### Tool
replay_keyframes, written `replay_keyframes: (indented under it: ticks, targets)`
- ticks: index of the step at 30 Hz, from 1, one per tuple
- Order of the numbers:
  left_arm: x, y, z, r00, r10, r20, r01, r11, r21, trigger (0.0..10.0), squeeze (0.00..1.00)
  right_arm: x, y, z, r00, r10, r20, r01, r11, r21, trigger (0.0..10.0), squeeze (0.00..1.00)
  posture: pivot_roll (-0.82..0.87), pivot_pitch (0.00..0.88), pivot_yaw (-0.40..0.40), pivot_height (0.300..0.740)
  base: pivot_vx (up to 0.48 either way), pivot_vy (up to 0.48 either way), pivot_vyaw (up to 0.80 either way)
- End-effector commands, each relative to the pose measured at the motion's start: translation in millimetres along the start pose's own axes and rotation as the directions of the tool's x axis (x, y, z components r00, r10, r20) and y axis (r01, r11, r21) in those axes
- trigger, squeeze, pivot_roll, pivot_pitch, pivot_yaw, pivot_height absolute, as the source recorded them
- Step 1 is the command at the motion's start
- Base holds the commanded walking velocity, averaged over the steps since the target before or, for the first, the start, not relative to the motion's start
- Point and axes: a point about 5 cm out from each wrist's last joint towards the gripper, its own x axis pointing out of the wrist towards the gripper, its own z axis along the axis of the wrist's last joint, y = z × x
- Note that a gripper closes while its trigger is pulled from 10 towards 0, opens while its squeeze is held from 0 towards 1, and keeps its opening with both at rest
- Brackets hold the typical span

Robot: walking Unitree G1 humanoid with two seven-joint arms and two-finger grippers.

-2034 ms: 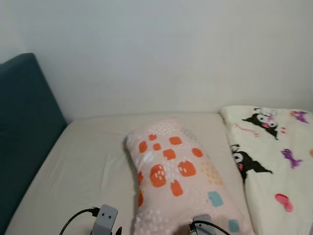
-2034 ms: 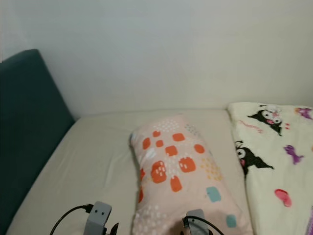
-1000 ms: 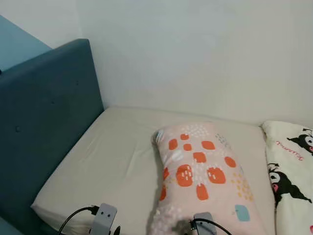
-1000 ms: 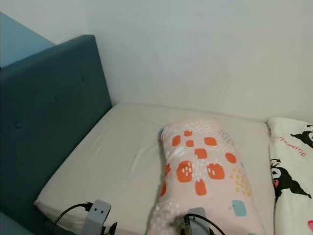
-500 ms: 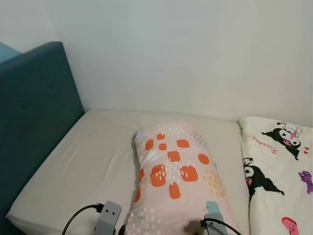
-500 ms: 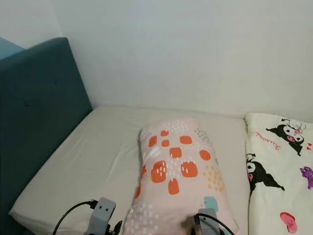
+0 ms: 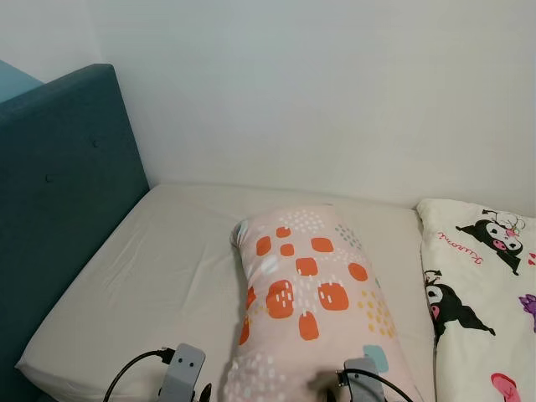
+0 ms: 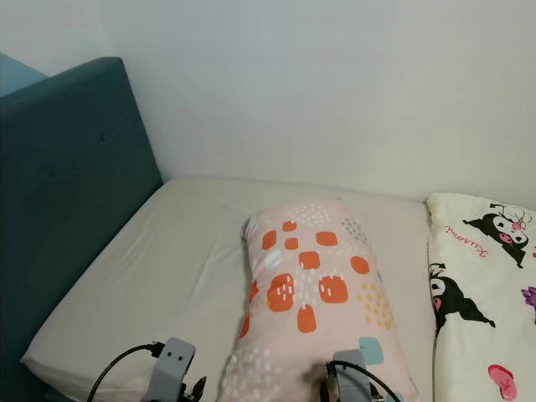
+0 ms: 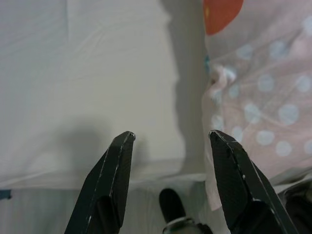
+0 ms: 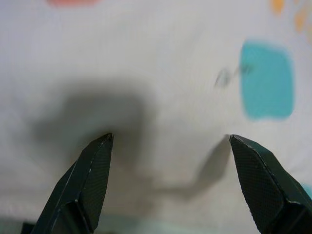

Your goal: Clean up the room

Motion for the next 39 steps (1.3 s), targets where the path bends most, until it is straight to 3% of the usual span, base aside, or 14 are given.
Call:
replay_keyframes:
  ticks: [1, 6, 12, 23, 39]
  targets:
    - [-3.8, 4.3, -3, 1.000, 0.002, 0.008, -0.002, 1.000, -0.018, 10.0, 0.00, -0.5, -2.7, 7, 0.998, -0.015, 0.064, 0.014, 1.000, 0.022, 10.0, 0.00, 0.02, 0.101, -0.006, 0.740, 0.000, 0.000, 0.00]
    - [-9.2, 15.4, 0, 0.999, 0.015, 0.048, -0.013, 0.999, -0.042, 10.0, 0.00, -4.5, -15.9, 26, 0.975, -0.095, 0.201, 0.089, 0.995, 0.040, 10.0, 0.00, 0.02, 0.104, -0.006, 0.740, 0.000, 0.000, 0.00]
    - [-10.5, 17.2, 5, 0.997, 0.019, 0.081, -0.015, 0.999, -0.050, 10.0, 0.00, -4.4, -19.9, 33, 0.969, -0.094, 0.229, 0.088, 0.995, 0.037, 10.0, 0.00, 0.01, 0.105, -0.007, 0.740, 0.000, 0.000, 0.00]
    - [-4.9, 8.3, 15, 0.994, -0.002, 0.105, 0.008, 0.999, -0.049, 10.0, 0.00, -2.0, -19.0, 35, 0.973, -0.078, 0.216, 0.073, 0.997, 0.032, 10.0, 0.00, 0.00, 0.095, -0.007, 0.740, 0.000, -0.341, 0.00]
    - [-2.6, 11.7, 19, 0.995, 0.018, 0.100, -0.012, 0.998, -0.063, 10.0, 0.00, -2.3, -22.4, 35, 0.978, -0.068, 0.197, 0.065, 0.998, 0.023, 10.0, 0.00, -0.01, 0.093, -0.014, 0.740, 0.000, 0.000, 0.00]
